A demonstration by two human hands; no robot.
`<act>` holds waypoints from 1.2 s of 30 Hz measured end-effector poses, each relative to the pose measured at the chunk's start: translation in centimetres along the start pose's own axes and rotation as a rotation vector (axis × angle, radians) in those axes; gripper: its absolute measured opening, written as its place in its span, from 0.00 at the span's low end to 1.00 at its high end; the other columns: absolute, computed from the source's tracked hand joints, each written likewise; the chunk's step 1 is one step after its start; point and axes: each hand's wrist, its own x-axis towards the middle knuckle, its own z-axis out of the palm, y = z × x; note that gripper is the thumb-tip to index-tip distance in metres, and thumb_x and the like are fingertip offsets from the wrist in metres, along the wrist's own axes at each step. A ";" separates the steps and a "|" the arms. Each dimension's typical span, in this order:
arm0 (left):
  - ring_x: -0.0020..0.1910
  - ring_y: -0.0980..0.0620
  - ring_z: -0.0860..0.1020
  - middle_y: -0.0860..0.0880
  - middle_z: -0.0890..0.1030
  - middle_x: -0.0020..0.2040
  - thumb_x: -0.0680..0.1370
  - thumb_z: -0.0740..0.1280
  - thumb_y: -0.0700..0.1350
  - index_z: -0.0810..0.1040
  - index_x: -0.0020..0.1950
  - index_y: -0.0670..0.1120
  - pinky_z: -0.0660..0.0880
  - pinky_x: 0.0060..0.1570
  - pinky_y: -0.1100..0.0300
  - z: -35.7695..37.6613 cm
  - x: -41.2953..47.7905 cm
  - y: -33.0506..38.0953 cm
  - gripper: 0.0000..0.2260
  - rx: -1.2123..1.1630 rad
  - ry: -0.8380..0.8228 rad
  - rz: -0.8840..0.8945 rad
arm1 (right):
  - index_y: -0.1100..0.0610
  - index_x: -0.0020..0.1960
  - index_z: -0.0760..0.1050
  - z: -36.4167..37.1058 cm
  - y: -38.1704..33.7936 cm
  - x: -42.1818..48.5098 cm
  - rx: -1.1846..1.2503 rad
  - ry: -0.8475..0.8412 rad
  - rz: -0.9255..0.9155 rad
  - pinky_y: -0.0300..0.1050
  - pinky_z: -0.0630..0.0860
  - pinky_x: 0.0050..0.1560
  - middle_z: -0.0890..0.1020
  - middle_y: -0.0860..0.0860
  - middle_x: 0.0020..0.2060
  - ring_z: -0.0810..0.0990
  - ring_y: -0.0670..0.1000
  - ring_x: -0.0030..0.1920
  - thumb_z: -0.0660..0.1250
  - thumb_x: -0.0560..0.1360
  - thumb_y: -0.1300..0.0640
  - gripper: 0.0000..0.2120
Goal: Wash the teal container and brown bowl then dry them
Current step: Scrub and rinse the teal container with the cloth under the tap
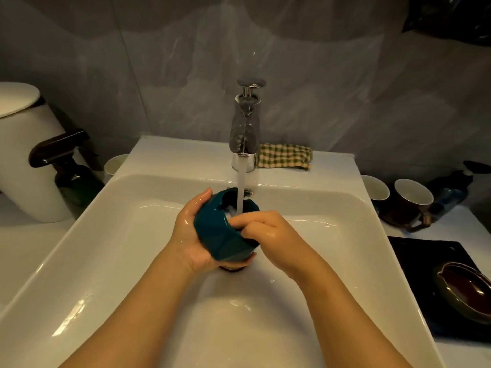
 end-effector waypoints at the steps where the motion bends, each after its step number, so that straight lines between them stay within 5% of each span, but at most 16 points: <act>1: 0.36 0.43 0.79 0.41 0.83 0.39 0.68 0.64 0.57 0.82 0.45 0.42 0.81 0.38 0.50 -0.1 0.1 0.0 0.20 0.005 0.022 0.013 | 0.43 0.40 0.79 0.1 -0.1 -0.1 0.011 -0.027 0.026 0.36 0.78 0.47 0.81 0.44 0.42 0.79 0.40 0.44 0.56 0.70 0.54 0.13; 4: 0.40 0.43 0.78 0.42 0.82 0.39 0.68 0.64 0.58 0.81 0.45 0.44 0.76 0.45 0.50 -0.3 0.3 0.0 0.19 0.078 0.071 -0.010 | 0.43 0.41 0.75 1.1 0.1 0.1 0.032 -0.037 0.137 0.45 0.77 0.56 0.78 0.47 0.48 0.77 0.44 0.49 0.58 0.76 0.45 0.09; 7: 0.35 0.45 0.80 0.43 0.82 0.37 0.69 0.64 0.56 0.81 0.44 0.44 0.75 0.43 0.53 -0.2 0.3 0.1 0.17 0.141 0.063 0.041 | 0.45 0.57 0.69 1.9 0.4 0.3 -0.387 0.024 0.015 0.53 0.73 0.61 0.75 0.48 0.58 0.72 0.50 0.59 0.49 0.70 0.33 0.24; 11: 0.32 0.47 0.81 0.44 0.82 0.35 0.73 0.62 0.55 0.82 0.43 0.43 0.78 0.35 0.56 -0.4 0.4 0.4 0.17 0.132 0.096 0.156 | 0.52 0.54 0.74 1.8 -0.1 0.1 -0.694 0.170 -0.047 0.51 0.77 0.51 0.81 0.51 0.49 0.78 0.51 0.48 0.50 0.73 0.33 0.27; 14: 0.35 0.45 0.80 0.43 0.82 0.36 0.72 0.62 0.56 0.81 0.46 0.44 0.76 0.36 0.54 -0.2 0.4 -0.1 0.17 0.155 0.145 0.132 | 0.55 0.44 0.76 1.6 -0.3 0.0 -0.378 0.134 -0.002 0.53 0.79 0.47 0.81 0.53 0.43 0.78 0.51 0.44 0.53 0.73 0.36 0.24; 16: 0.39 0.44 0.78 0.42 0.81 0.38 0.72 0.63 0.57 0.80 0.47 0.45 0.76 0.33 0.53 0.2 0.5 -0.5 0.17 0.117 0.170 0.106 | 0.46 0.44 0.74 1.6 -0.5 0.1 0.017 0.116 0.089 0.42 0.77 0.49 0.79 0.48 0.47 0.77 0.46 0.47 0.57 0.77 0.42 0.11; 18: 0.40 0.43 0.77 0.42 0.80 0.40 0.71 0.64 0.57 0.79 0.49 0.45 0.75 0.34 0.52 0.4 0.4 -0.7 0.17 0.098 0.179 0.096 | 0.41 0.47 0.71 1.8 -0.4 0.3 0.150 0.078 0.130 0.39 0.76 0.54 0.77 0.45 0.51 0.76 0.46 0.53 0.58 0.76 0.41 0.07; 21: 0.43 0.43 0.77 0.42 0.80 0.41 0.65 0.67 0.57 0.80 0.49 0.45 0.75 0.43 0.52 0.4 0.4 -0.9 0.20 0.181 0.163 0.070 | 0.43 0.54 0.72 2.2 0.0 0.3 -0.204 0.098 0.116 0.53 0.70 0.64 0.76 0.48 0.56 0.72 0.51 0.60 0.51 0.70 0.32 0.23; 23: 0.44 0.44 0.77 0.42 0.80 0.42 0.65 0.67 0.56 0.81 0.48 0.44 0.74 0.45 0.52 0.3 0.4 -0.9 0.19 0.237 0.170 0.085 | 0.47 0.60 0.71 1.8 -0.4 0.0 -0.469 0.109 0.145 0.49 0.64 0.67 0.75 0.49 0.55 0.67 0.50 0.57 0.48 0.76 0.35 0.24; 25: 0.45 0.44 0.78 0.42 0.80 0.44 0.69 0.65 0.55 0.81 0.52 0.44 0.76 0.43 0.53 0.2 0.5 -0.7 0.19 0.243 0.172 0.116 | 0.51 0.55 0.75 1.0 -0.7 -0.4 -0.551 0.094 0.200 0.46 0.63 0.63 0.77 0.50 0.50 0.64 0.50 0.53 0.46 0.77 0.36 0.26; 27: 0.45 0.44 0.78 0.43 0.80 0.45 0.71 0.64 0.56 0.80 0.54 0.45 0.76 0.40 0.54 0.1 0.6 -0.6 0.19 0.225 0.172 0.139 | 0.52 0.47 0.78 1.0 -0.8 -0.4 -0.445 0.091 0.188 0.50 0.71 0.61 0.80 0.50 0.46 0.72 0.53 0.53 0.48 0.76 0.34 0.27; 30: 0.40 0.46 0.78 0.44 0.81 0.40 0.73 0.63 0.55 0.80 0.48 0.45 0.75 0.36 0.55 0.4 0.7 -1.1 0.15 0.214 0.178 0.197 | 0.50 0.37 0.76 1.0 -1.0 0.0 0.058 0.209 0.215 0.52 0.77 0.53 0.82 0.49 0.35 0.80 0.47 0.42 0.52 0.79 0.42 0.21; 31: 0.38 0.46 0.78 0.44 0.81 0.38 0.74 0.62 0.54 0.80 0.47 0.45 0.75 0.34 0.56 0.6 0.8 -1.4 0.14 0.222 0.180 0.206 | 0.52 0.38 0.76 0.8 -0.8 0.1 0.291 0.253 0.255 0.49 0.77 0.50 0.82 0.50 0.34 0.81 0.46 0.40 0.51 0.80 0.44 0.21; 33: 0.36 0.47 0.80 0.45 0.83 0.35 0.74 0.61 0.54 0.80 0.44 0.45 0.76 0.32 0.58 1.0 0.8 -1.9 0.14 0.252 0.144 0.219 | 0.58 0.51 0.78 0.2 -0.4 0.4 0.696 0.271 0.303 0.49 0.76 0.54 0.84 0.57 0.46 0.81 0.53 0.50 0.49 0.81 0.48 0.22; 36: 0.34 0.48 0.81 0.46 0.83 0.33 0.75 0.61 0.54 0.81 0.41 0.45 0.76 0.31 0.59 1.2 1.0 -1.9 0.15 0.269 0.144 0.245 | 0.66 0.59 0.75 -0.5 -0.2 0.6 0.939 0.357 0.319 0.52 0.75 0.56 0.80 0.63 0.54 0.79 0.59 0.55 0.52 0.79 0.56 0.19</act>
